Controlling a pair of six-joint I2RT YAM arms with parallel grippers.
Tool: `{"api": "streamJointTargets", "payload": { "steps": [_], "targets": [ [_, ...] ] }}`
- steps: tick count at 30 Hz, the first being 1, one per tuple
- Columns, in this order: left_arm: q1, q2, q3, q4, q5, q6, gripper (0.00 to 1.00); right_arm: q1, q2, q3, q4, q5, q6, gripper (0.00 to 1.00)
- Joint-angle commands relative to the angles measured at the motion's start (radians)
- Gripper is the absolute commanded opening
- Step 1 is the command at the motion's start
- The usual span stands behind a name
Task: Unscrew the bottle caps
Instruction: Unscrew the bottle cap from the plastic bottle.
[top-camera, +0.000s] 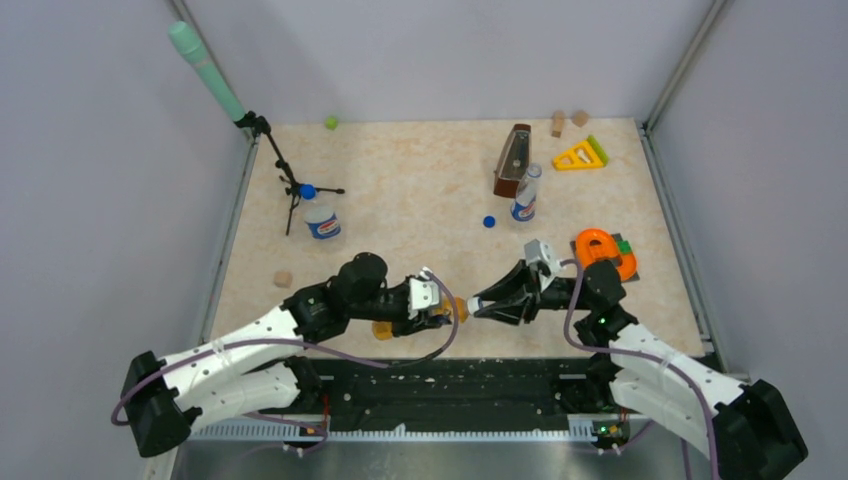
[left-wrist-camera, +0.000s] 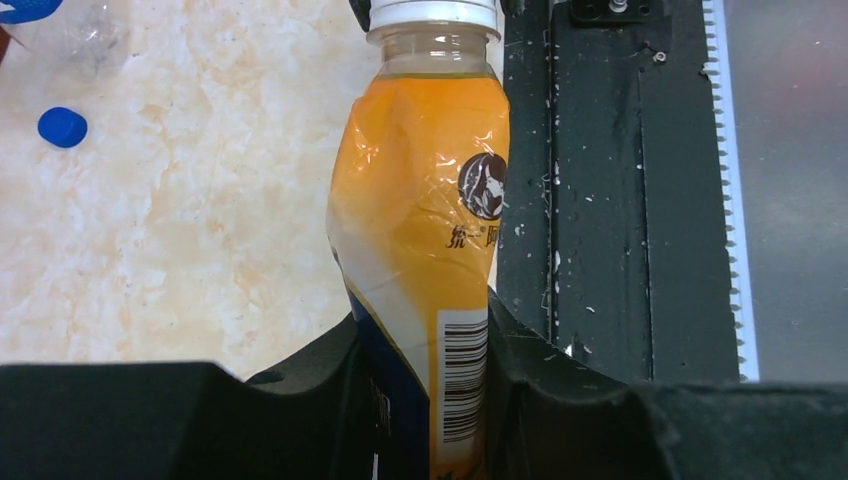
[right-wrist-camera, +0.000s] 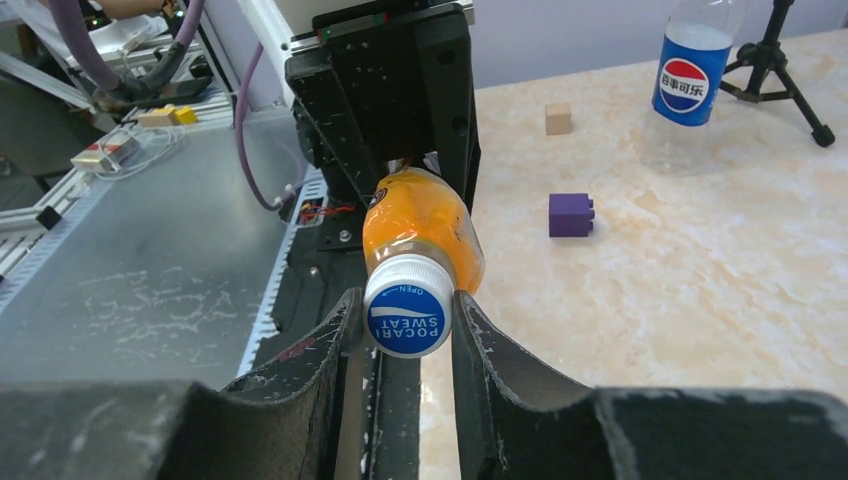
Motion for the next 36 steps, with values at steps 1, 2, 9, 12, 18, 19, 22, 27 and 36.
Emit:
{"api": "streamJointTargets", "payload": {
  "steps": [1, 2, 9, 12, 18, 19, 22, 27, 36],
  "targets": [
    [-0.007, 0.005, 0.061, 0.003, 0.174, 0.012, 0.0, -0.001, -0.009, -0.008, 0.049, 0.028, -0.082, 0.0],
    [-0.007, 0.01, 0.061, 0.007, 0.152, 0.009, 0.0, -0.001, -0.012, -0.008, 0.044, 0.058, -0.076, 0.0],
    [-0.011, 0.036, -0.027, 0.146, -0.357, 0.063, 0.0, -0.001, -0.071, 0.001, -0.048, 0.463, 0.147, 0.53],
    [-0.044, 0.023, -0.097, 0.263, -0.62, 0.13, 0.0, -0.001, -0.06, 0.058, -0.182, 0.568, 0.267, 0.53],
    [-0.125, -0.006, -0.205, 0.459, -0.858, 0.246, 0.0, -0.001, 0.028, 0.158, -0.393, 0.533, 0.437, 0.53],
    [-0.136, -0.009, -0.215, 0.486, -0.86, 0.257, 0.0, -0.001, 0.044, 0.15, -0.36, 0.517, 0.476, 0.54],
    [-0.159, -0.01, -0.233, 0.542, -0.847, 0.281, 0.0, -0.001, 0.108, 0.115, -0.229, 0.465, 0.587, 0.54],
    [-0.181, 0.003, -0.232, 0.556, -0.821, 0.296, 0.0, -0.001, 0.216, 0.129, -0.185, 0.429, 0.634, 0.53],
    [-0.187, 0.003, -0.238, 0.555, -0.833, 0.309, 0.0, -0.001, 0.236, 0.088, -0.02, 0.413, 0.72, 0.54]
  ]
}}
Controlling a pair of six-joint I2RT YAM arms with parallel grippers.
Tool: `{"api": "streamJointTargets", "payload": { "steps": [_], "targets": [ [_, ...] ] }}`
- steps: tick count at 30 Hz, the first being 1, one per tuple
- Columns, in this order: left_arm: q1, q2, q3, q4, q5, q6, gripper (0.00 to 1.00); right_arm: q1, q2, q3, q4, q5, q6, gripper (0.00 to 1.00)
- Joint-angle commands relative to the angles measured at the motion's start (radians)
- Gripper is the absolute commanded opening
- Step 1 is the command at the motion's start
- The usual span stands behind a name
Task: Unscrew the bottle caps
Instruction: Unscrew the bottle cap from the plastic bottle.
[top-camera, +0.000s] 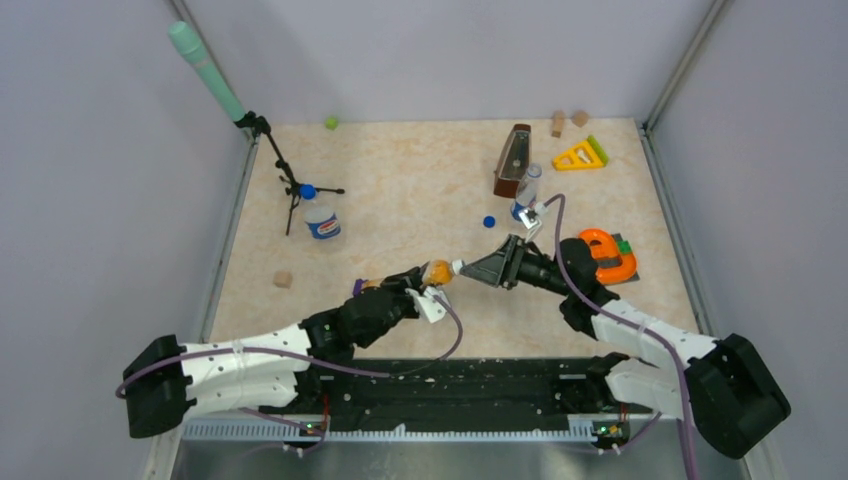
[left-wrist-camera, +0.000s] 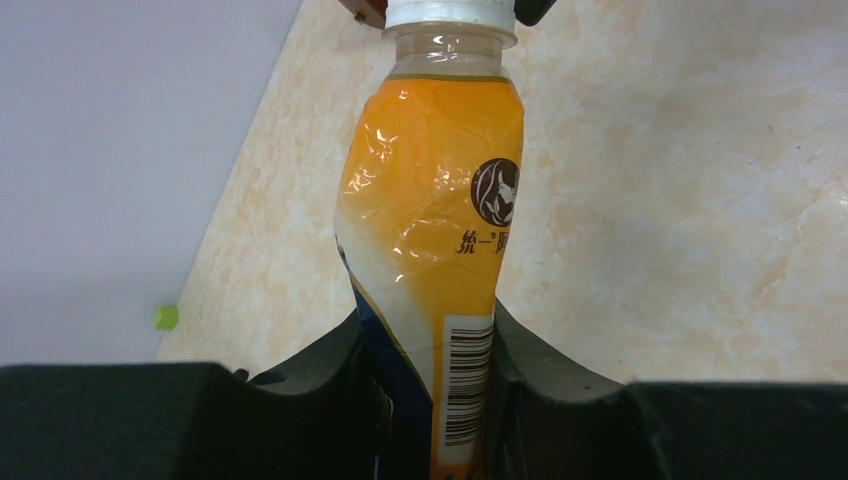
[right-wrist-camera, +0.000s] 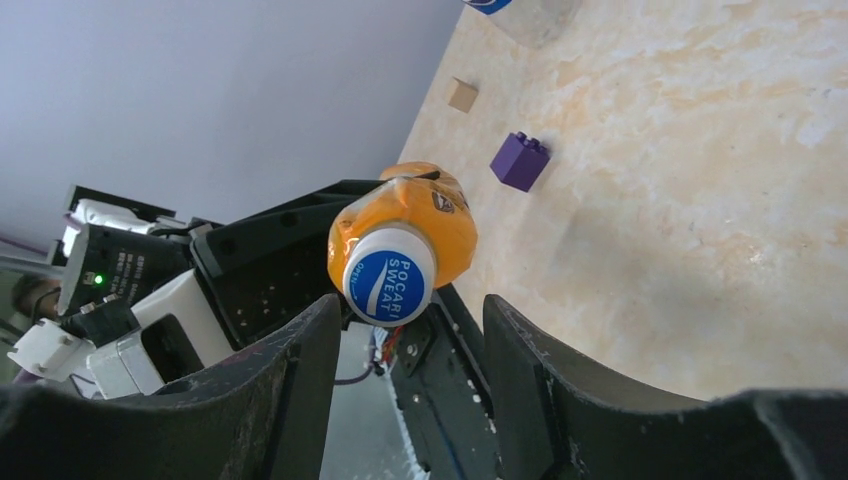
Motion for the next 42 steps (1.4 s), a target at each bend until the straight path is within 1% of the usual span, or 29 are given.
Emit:
{"api": "streamJointTargets", "payload": {
  "steps": [1, 6, 7, 8, 9, 11, 14, 16, 18, 19, 20, 22, 25, 28, 31, 37, 42],
  "targets": [
    [-0.009, -0.013, -0.001, 0.082, 0.008, 0.013, 0.0, -0.003, -0.01, -0.018, 0.111, -0.007, 0.055, 0.54],
    [-0.009, -0.01, 0.001, 0.08, 0.048, 0.003, 0.0, -0.003, 0.009, -0.004, 0.115, -0.003, 0.063, 0.53],
    [-0.009, -0.007, 0.004, 0.075, 0.049, 0.001, 0.0, -0.003, 0.016, -0.004, 0.128, -0.005, 0.067, 0.49],
    [-0.009, -0.003, 0.006, 0.071, 0.05, -0.003, 0.0, -0.003, 0.024, -0.002, 0.141, -0.011, 0.071, 0.42],
    [-0.009, 0.0, 0.009, 0.068, 0.054, -0.004, 0.0, -0.003, 0.03, -0.003, 0.151, -0.017, 0.074, 0.39],
    [-0.009, 0.004, 0.014, 0.059, 0.058, -0.005, 0.0, -0.003, 0.041, -0.006, 0.164, -0.02, 0.076, 0.38],
    [-0.009, 0.008, 0.017, 0.052, 0.06, -0.003, 0.0, -0.003, 0.049, -0.009, 0.17, -0.028, 0.07, 0.34],
    [-0.009, 0.004, 0.021, 0.047, 0.069, -0.005, 0.0, -0.003, 0.051, -0.005, 0.162, -0.032, 0.058, 0.24],
    [-0.009, 0.001, 0.026, 0.043, 0.076, -0.013, 0.0, -0.003, 0.051, -0.002, 0.148, -0.041, 0.047, 0.16],
    [-0.009, -0.002, 0.032, 0.033, 0.075, -0.025, 0.0, -0.003, 0.05, 0.0, 0.147, -0.048, 0.04, 0.09],
    [-0.009, -0.005, 0.04, 0.017, 0.074, -0.034, 0.0, -0.003, 0.049, 0.001, 0.15, -0.058, 0.03, 0.05],
    [-0.009, -0.019, 0.06, -0.027, 0.069, -0.092, 0.0, -0.003, 0.042, -0.001, 0.158, -0.083, -0.008, 0.01],
    [-0.009, -0.042, 0.077, -0.067, 0.071, -0.156, 0.0, -0.003, 0.017, 0.0, 0.127, -0.11, -0.091, 0.0],
    [-0.003, -0.049, 0.108, -0.122, 0.097, -0.206, 0.0, -0.003, -0.023, -0.01, 0.065, -0.096, -0.175, 0.0],
    [0.024, -0.052, 0.14, -0.177, 0.206, -0.242, 0.0, -0.002, -0.055, -0.023, 0.034, -0.106, -0.237, 0.0],
    [0.111, -0.098, 0.161, -0.218, 0.515, -0.294, 0.0, -0.002, -0.106, -0.064, 0.065, -0.145, -0.28, 0.0],
    [0.16, -0.137, 0.172, -0.262, 0.658, -0.324, 0.0, 0.0, -0.139, -0.086, 0.087, -0.178, -0.313, 0.0]
  ]
}}
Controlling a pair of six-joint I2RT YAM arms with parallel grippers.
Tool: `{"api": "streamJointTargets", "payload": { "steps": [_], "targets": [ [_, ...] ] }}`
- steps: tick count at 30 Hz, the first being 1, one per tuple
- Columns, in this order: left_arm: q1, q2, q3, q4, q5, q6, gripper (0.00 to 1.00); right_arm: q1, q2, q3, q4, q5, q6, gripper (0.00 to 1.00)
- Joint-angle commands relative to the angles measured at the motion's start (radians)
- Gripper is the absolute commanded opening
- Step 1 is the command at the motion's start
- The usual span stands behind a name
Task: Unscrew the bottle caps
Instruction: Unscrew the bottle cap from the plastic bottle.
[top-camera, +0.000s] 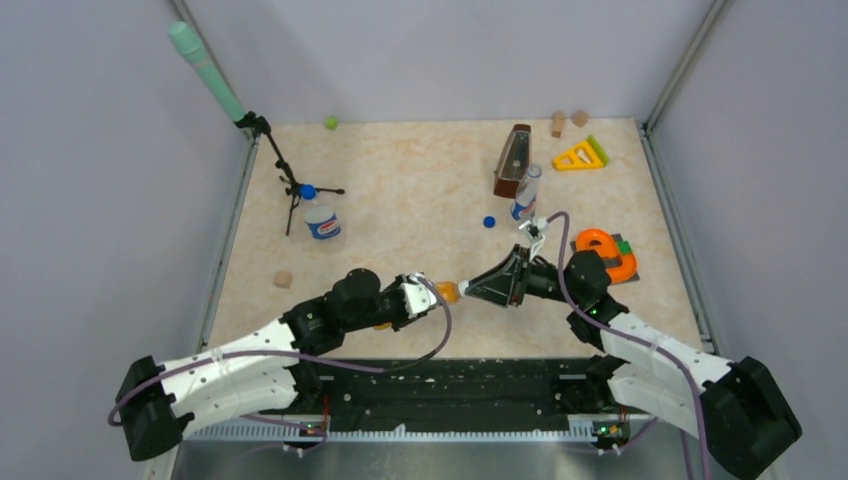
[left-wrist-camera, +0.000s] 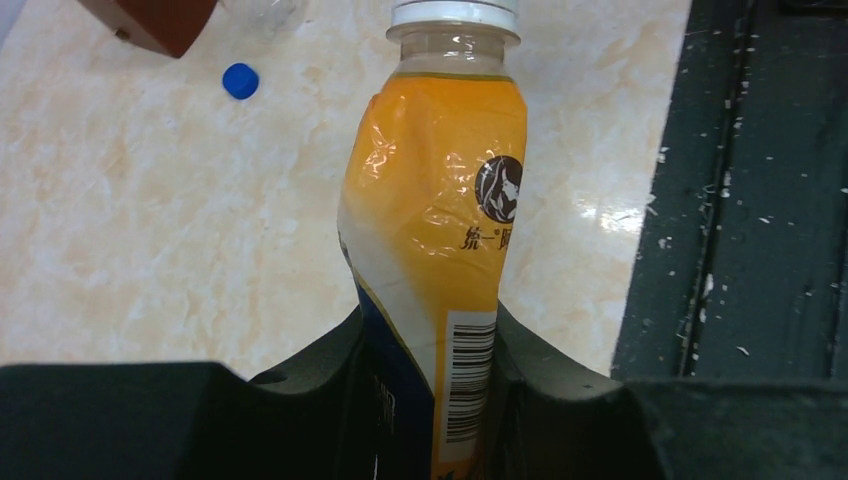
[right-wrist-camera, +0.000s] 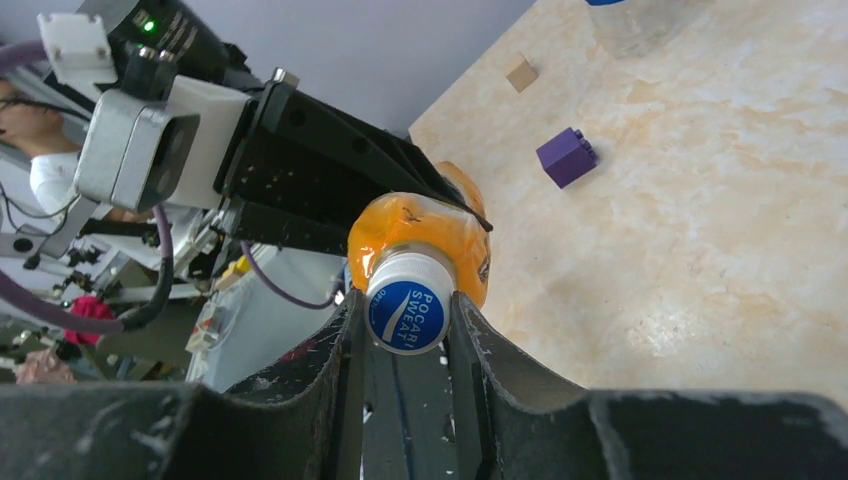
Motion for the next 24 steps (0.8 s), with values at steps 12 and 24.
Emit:
{"api": "streamJointTargets", "payload": {
  "steps": [12, 24],
  "targets": [
    [0.061, 0.014, 0.121, -0.015, 0.342, -0.084, 0.0, 0.014, -0.064, -0.03, -0.039, -0.036, -0.125, 0.0],
    [0.056, 0.093, 0.026, 0.081, -0.052, 0.068, 0.0, 0.014, -0.044, 0.029, -0.077, 0.123, 0.013, 0.51]
  ]
}}
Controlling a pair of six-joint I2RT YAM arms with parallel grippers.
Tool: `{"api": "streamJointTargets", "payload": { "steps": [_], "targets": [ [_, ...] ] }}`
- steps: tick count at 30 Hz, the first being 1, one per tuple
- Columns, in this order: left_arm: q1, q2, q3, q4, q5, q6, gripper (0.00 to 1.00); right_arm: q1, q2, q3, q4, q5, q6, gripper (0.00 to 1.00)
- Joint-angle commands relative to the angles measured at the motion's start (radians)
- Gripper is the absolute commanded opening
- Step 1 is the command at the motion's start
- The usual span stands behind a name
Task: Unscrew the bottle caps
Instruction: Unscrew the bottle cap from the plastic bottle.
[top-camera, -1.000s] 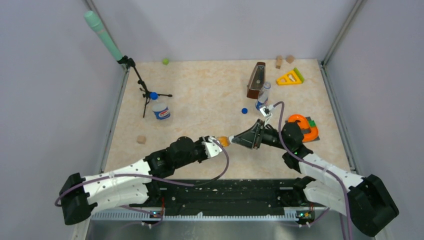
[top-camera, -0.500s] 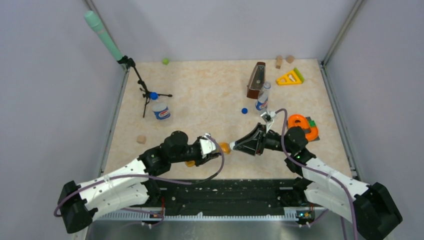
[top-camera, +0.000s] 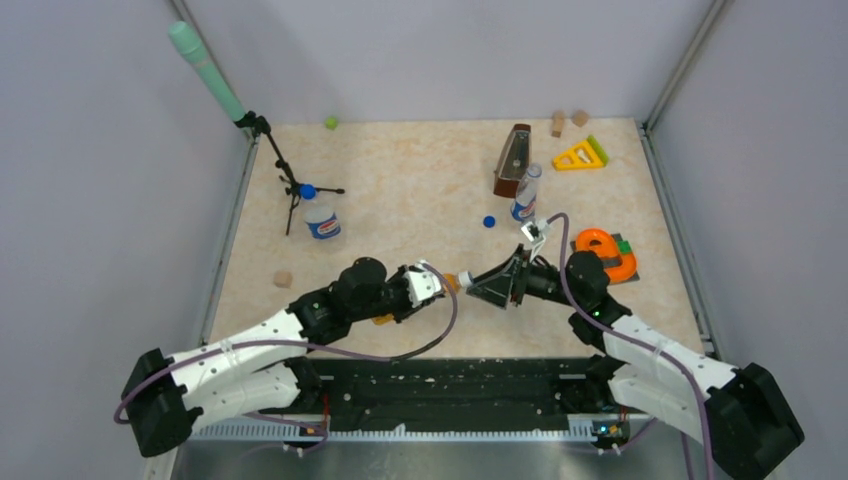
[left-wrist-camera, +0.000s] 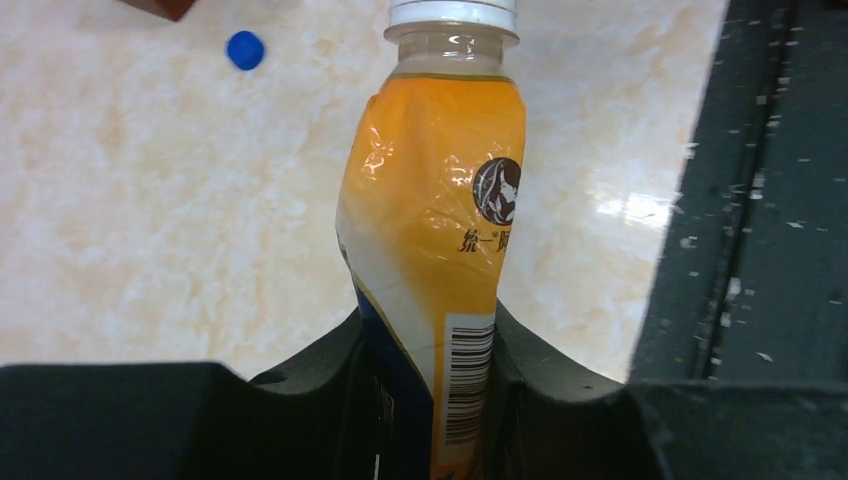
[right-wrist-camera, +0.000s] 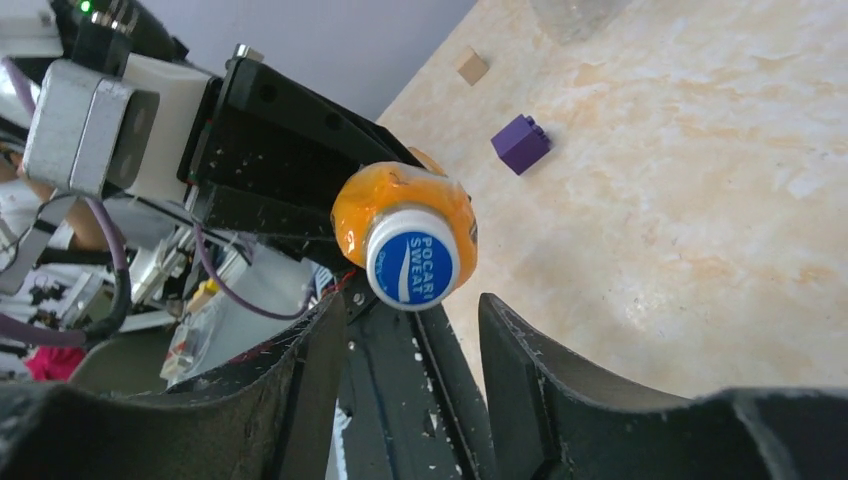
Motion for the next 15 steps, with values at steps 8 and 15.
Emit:
{"api": "streamJointTargets", "payload": {
  "steps": [8, 15],
  "targets": [
    [-0.067, -0.028, -0.086, 0.204, -0.374, 0.292, 0.0, 0.002, -0.002, 0.066, -0.059, 0.114, 0.124, 0.53],
    [-0.119, -0.014, -0.121, 0.331, -0.473, 0.471, 0.0, 0.002, 0.03, 0.036, 0.046, 0.164, 0.327, 0.53]
  ]
}}
